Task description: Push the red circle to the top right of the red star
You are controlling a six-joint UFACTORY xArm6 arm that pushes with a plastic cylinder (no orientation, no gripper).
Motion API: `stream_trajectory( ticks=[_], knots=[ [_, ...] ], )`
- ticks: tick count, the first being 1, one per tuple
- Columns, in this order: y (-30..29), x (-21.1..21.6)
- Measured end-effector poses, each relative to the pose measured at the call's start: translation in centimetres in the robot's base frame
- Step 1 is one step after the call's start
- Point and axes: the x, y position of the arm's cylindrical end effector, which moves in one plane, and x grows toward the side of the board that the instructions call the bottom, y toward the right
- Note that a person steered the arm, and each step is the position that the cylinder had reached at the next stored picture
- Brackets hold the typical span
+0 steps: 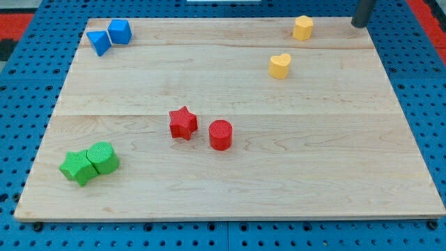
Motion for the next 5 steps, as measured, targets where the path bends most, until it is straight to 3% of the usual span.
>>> stream_trajectory(
  ticks=[2,3,5],
  knots=[
    [-11.8,0.2],
    [-12.9,4.1],
    [-14.7,6.3]
  ],
)
